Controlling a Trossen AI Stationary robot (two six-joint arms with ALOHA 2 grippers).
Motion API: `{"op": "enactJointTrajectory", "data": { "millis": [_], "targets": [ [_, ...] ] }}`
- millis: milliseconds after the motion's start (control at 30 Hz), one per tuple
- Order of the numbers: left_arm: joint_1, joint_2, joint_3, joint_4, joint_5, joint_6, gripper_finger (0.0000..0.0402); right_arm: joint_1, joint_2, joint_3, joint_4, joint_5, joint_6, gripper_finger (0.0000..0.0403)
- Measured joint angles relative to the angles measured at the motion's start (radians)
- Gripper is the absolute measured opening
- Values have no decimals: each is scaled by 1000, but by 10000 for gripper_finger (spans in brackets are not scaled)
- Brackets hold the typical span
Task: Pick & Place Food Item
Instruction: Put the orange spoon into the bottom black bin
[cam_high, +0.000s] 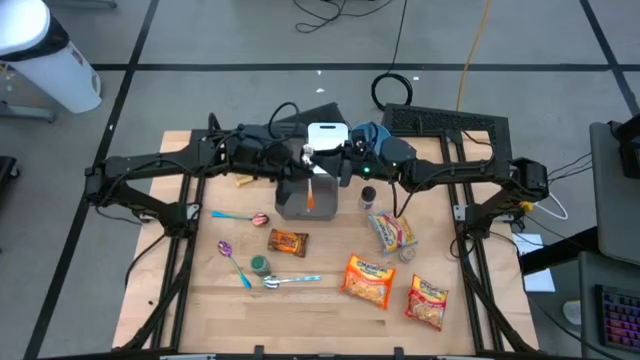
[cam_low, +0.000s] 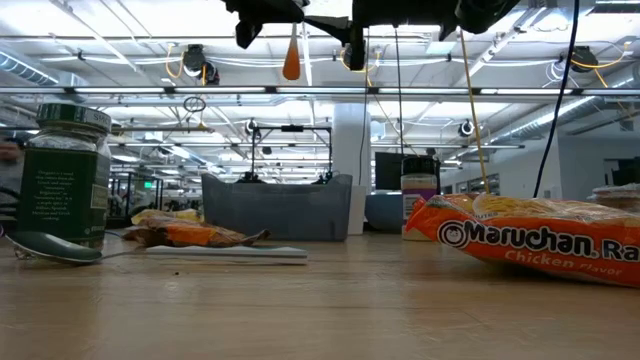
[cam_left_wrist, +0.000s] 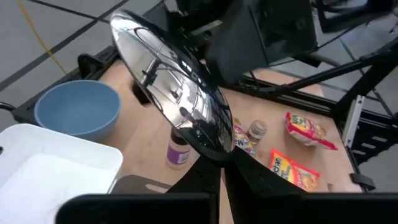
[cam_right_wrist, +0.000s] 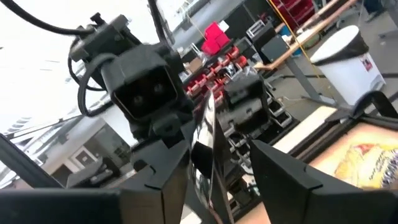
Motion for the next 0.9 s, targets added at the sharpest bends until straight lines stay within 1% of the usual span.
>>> {"op": "enactJointTrajectory", "data": {
  "millis": [133, 233, 300, 400, 533, 767, 833, 900],
  "targets": [
    [1, 0, 0, 0, 10, 3, 13, 0, 0, 0, 17, -3, -6, 165],
    [1, 0, 0, -1, 19, 4, 7, -5, 0, 0, 20, -49, -7, 150],
    [1, 0, 0, -1, 24, 5, 11, -7, 0, 0, 24, -75, 5, 137],
    [1, 0, 0, -3, 28, 6, 18, -7, 0, 0, 23, -79, 9, 117],
    [1, 0, 0, -3, 28, 5, 7, -7, 0, 0, 27, -79, 9, 86],
    [1, 0, 0, -4, 27, 6, 23, -7, 0, 0, 31, -102, 4, 16],
    [1, 0, 0, -4, 28, 7, 18, -7, -1, 0, 33, -105, -7, 7],
    [1, 0, 0, -4, 28, 7, 10, -7, -1, 0, 32, -109, -6, 9]
  ]
}}
